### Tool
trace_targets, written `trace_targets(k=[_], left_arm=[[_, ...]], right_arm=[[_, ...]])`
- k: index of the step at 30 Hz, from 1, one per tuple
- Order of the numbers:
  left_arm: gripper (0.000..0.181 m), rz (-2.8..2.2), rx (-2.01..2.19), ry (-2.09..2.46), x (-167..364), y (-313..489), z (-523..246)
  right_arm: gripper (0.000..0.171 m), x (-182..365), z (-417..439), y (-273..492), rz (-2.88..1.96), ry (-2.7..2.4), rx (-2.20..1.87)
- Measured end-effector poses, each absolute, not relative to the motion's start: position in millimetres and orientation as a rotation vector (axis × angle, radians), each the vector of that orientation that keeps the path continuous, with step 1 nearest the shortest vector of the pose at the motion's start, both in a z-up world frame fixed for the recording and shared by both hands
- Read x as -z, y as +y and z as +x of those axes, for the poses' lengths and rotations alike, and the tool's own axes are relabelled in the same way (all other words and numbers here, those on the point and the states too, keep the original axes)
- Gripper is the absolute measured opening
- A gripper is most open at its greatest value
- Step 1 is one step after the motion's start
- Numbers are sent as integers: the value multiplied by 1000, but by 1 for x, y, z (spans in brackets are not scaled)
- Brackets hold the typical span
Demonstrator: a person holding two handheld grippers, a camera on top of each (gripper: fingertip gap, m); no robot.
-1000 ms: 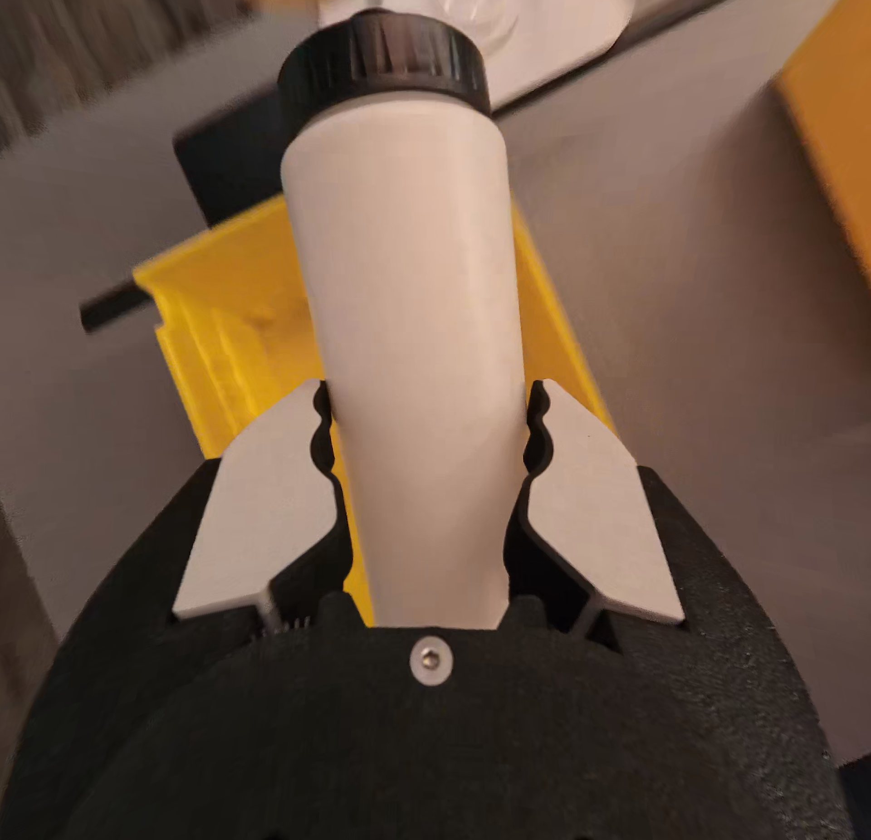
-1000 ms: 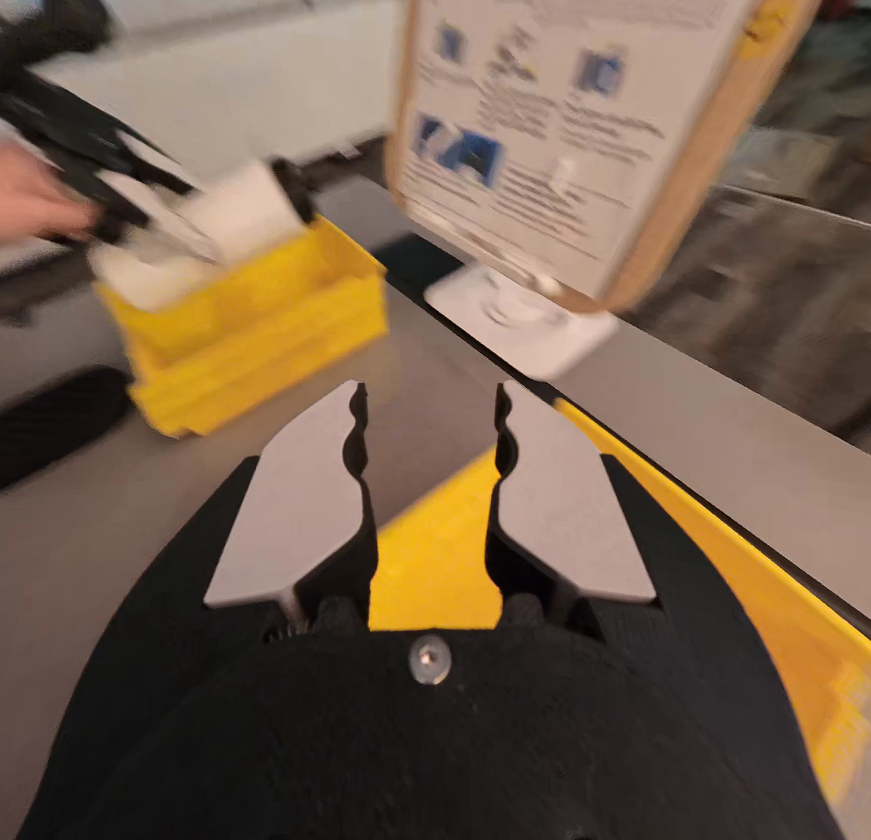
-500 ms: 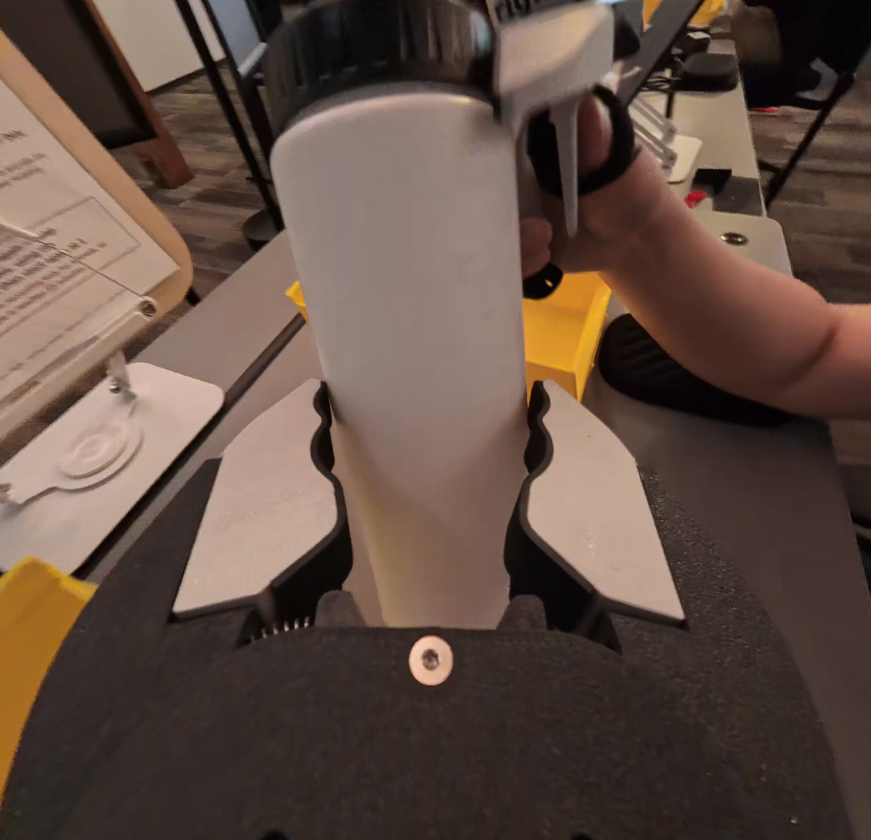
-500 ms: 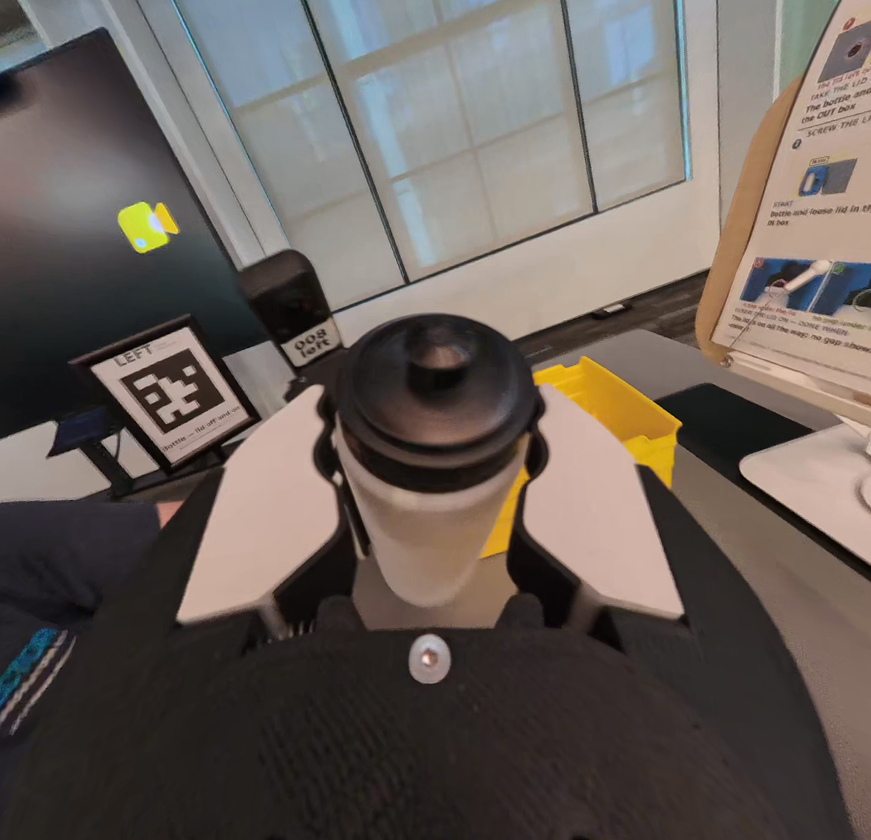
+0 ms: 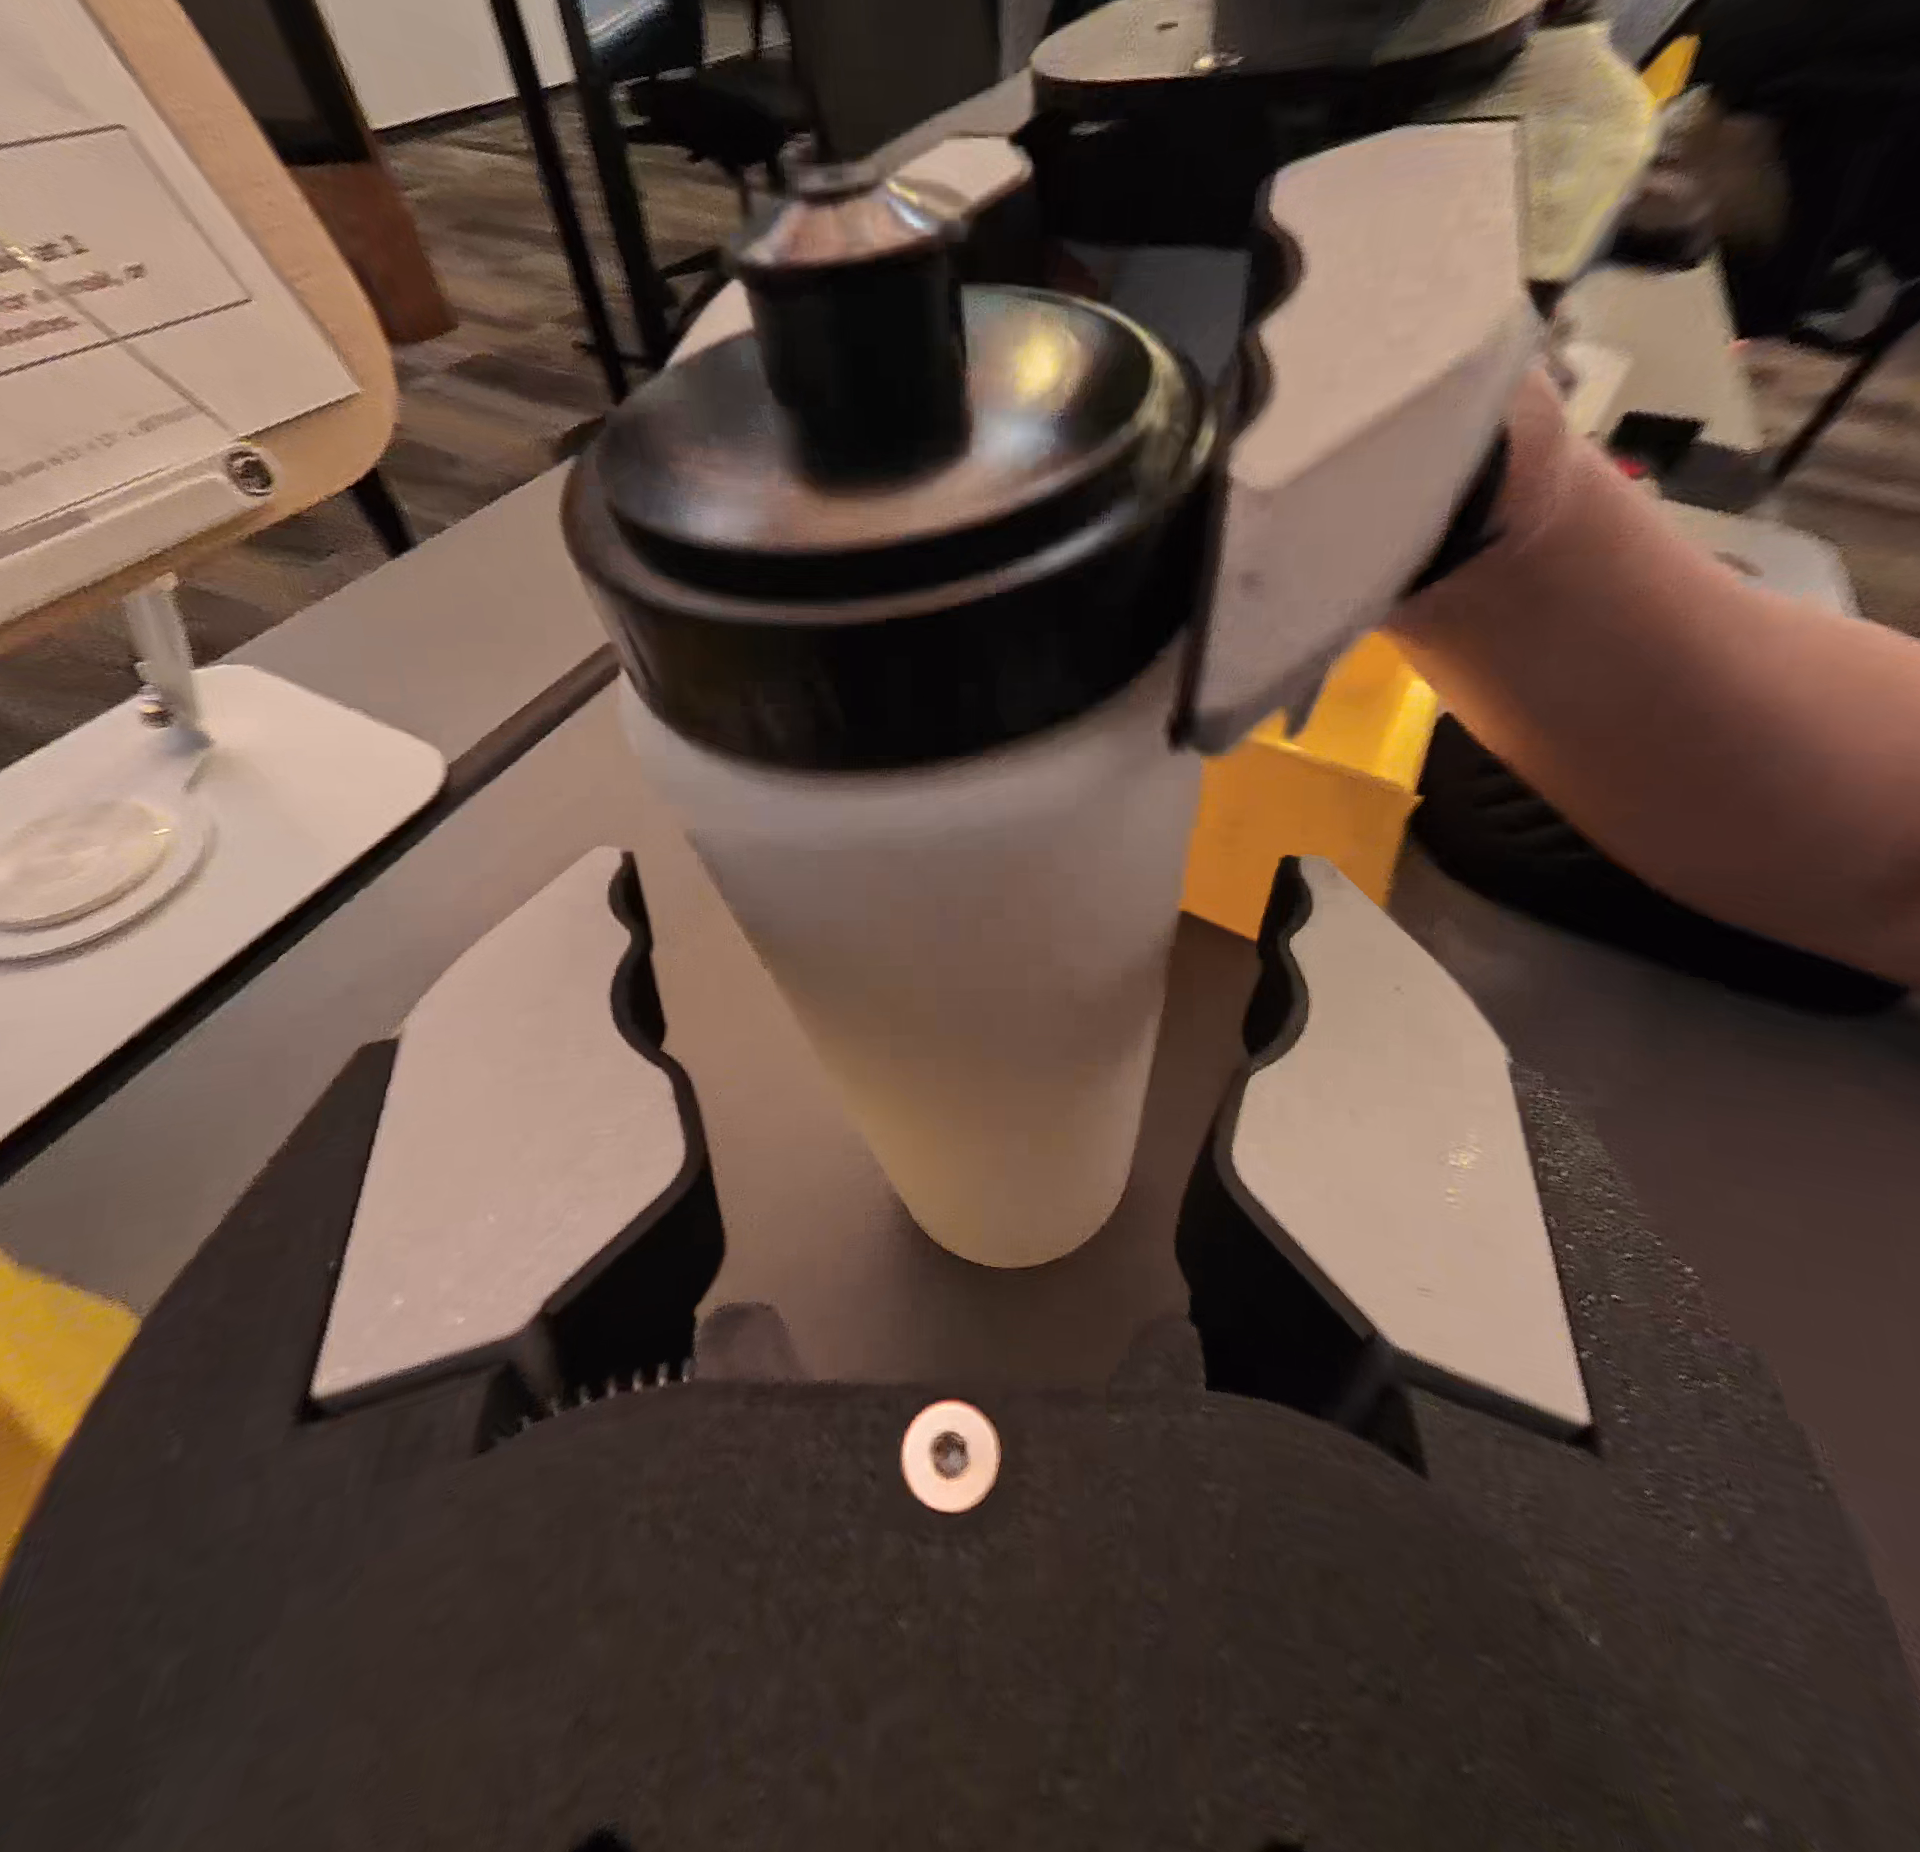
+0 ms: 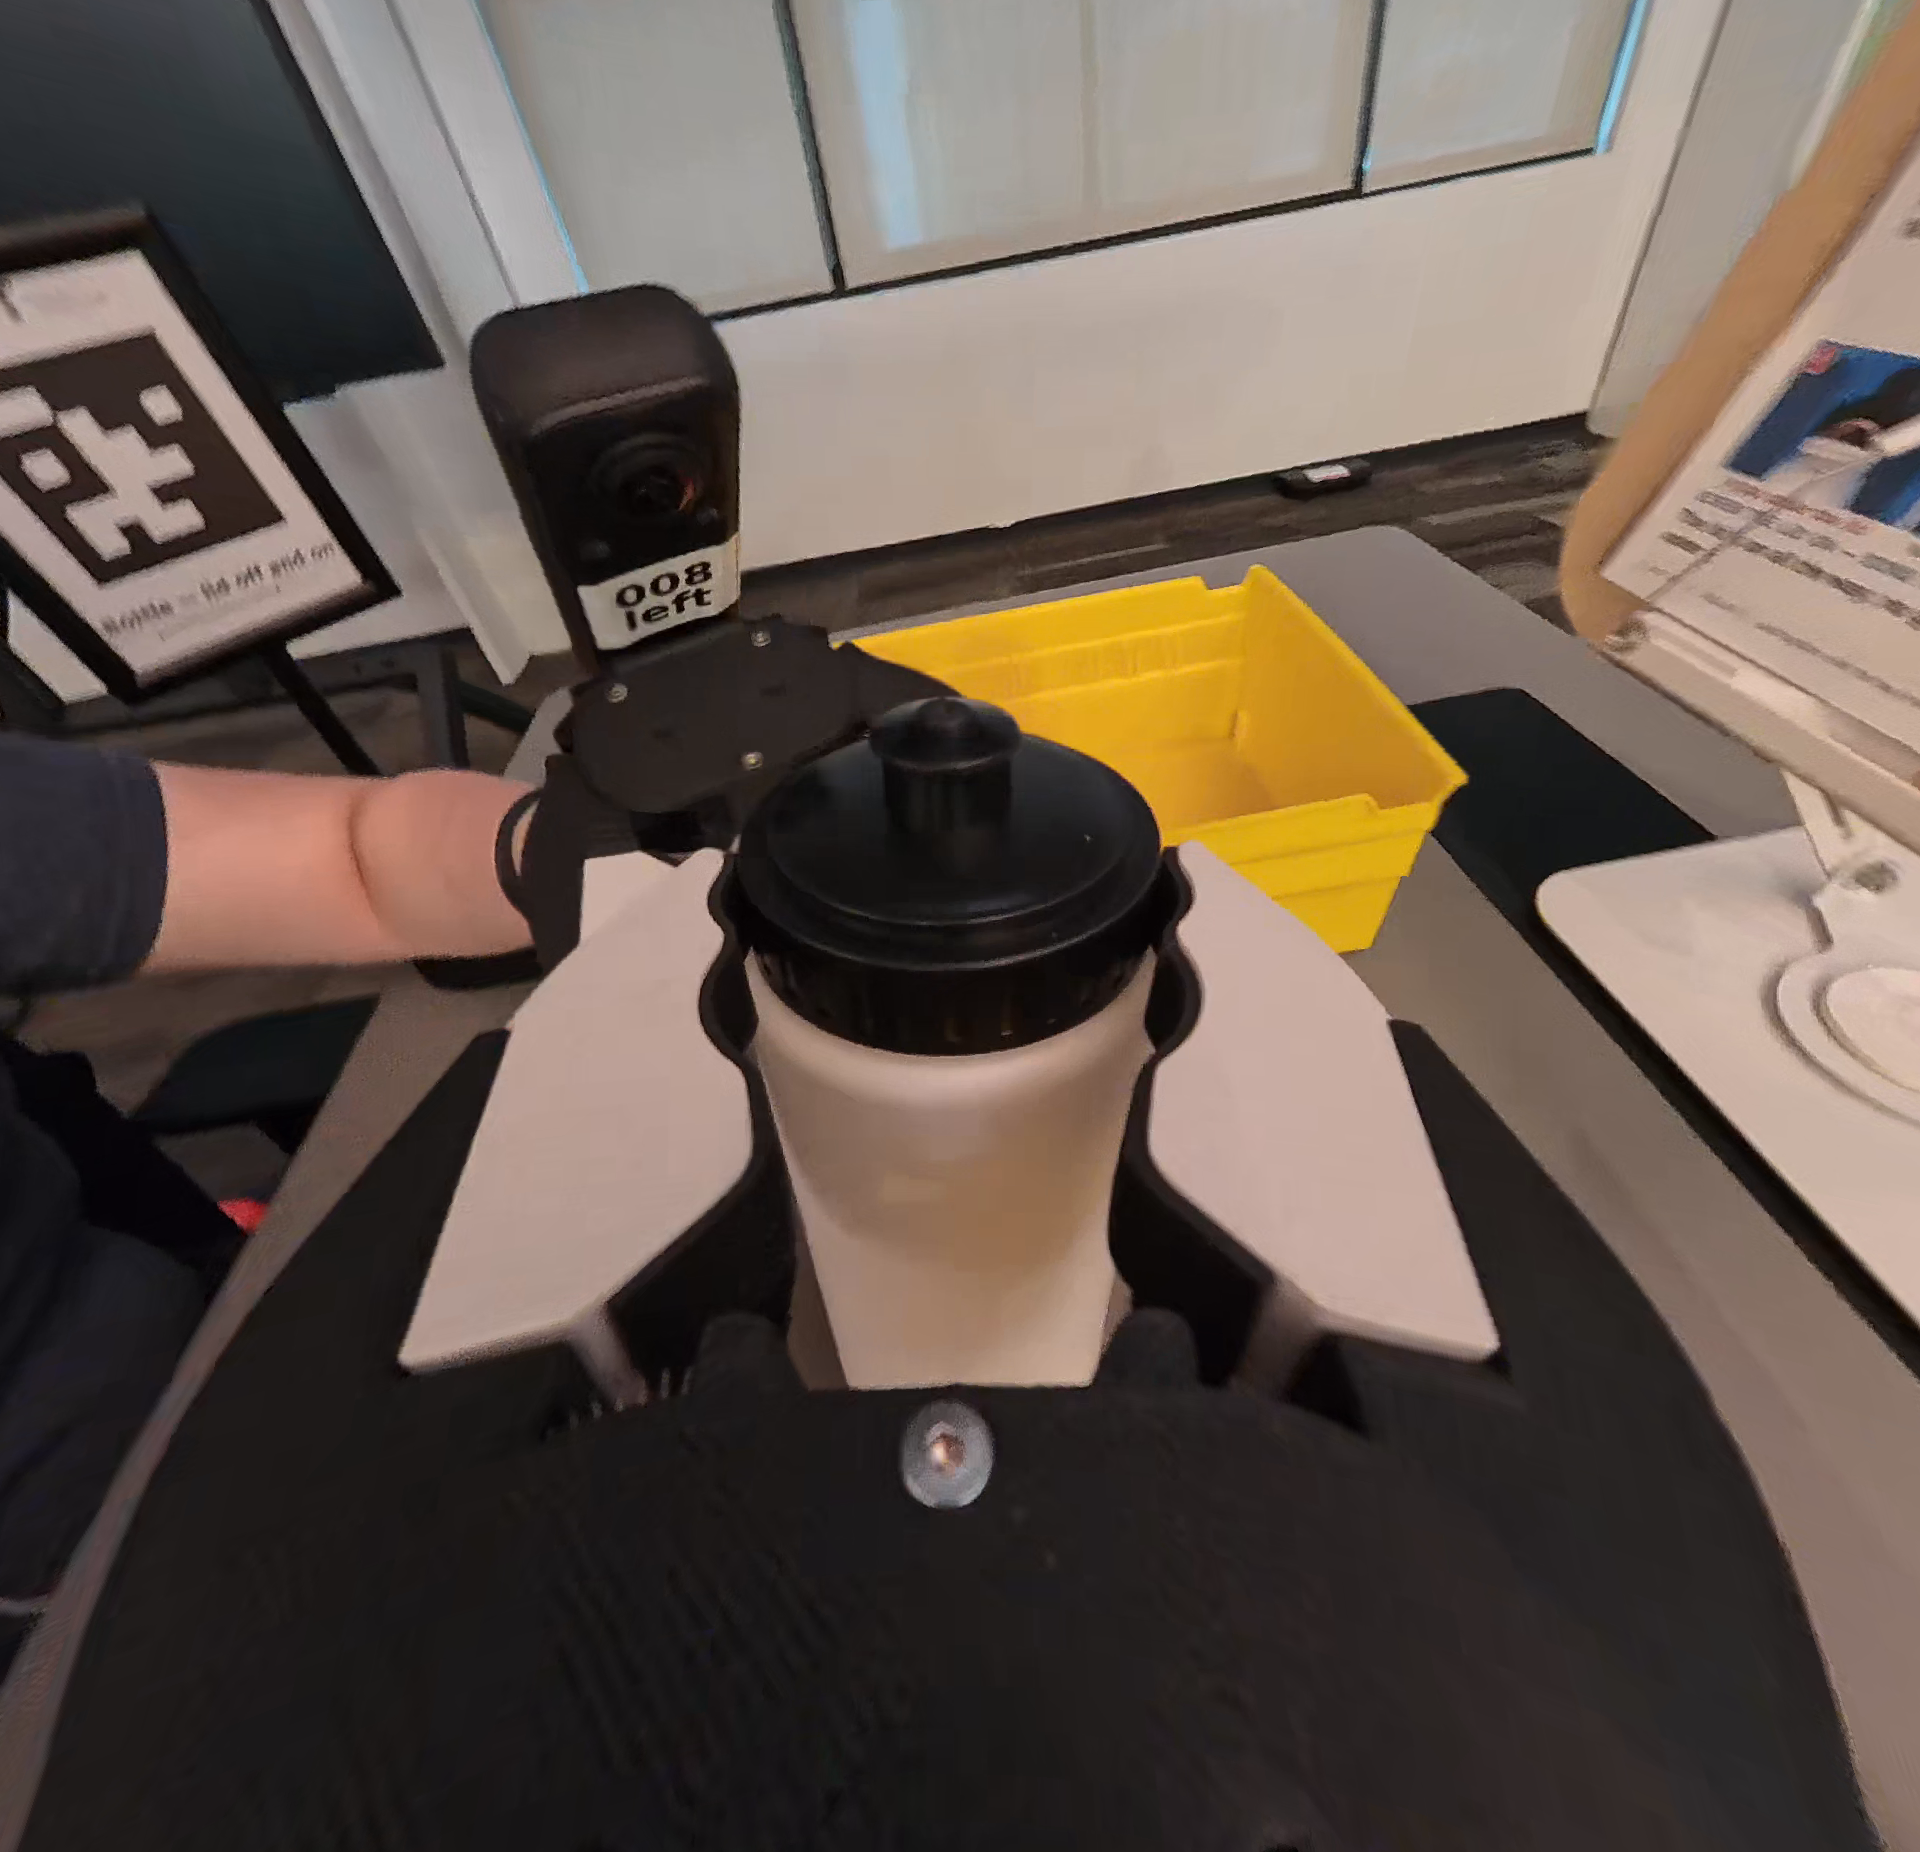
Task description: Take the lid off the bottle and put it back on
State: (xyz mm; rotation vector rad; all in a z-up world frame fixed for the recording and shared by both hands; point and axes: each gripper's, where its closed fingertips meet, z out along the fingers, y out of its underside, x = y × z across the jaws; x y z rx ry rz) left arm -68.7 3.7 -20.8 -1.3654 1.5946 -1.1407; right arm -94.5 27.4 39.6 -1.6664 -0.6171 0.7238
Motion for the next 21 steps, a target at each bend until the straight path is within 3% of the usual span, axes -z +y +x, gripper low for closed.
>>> trace_targets(k=[12,21], left_arm=[[103,-1214,1010,1340,19,-3,-63],[102,-1336,1067,1407,44,-7,-57]], right_arm=[[76,-18,-116,9,-1632,-854,-727],[83,-24,-111,11,-1758,-745,-754]])
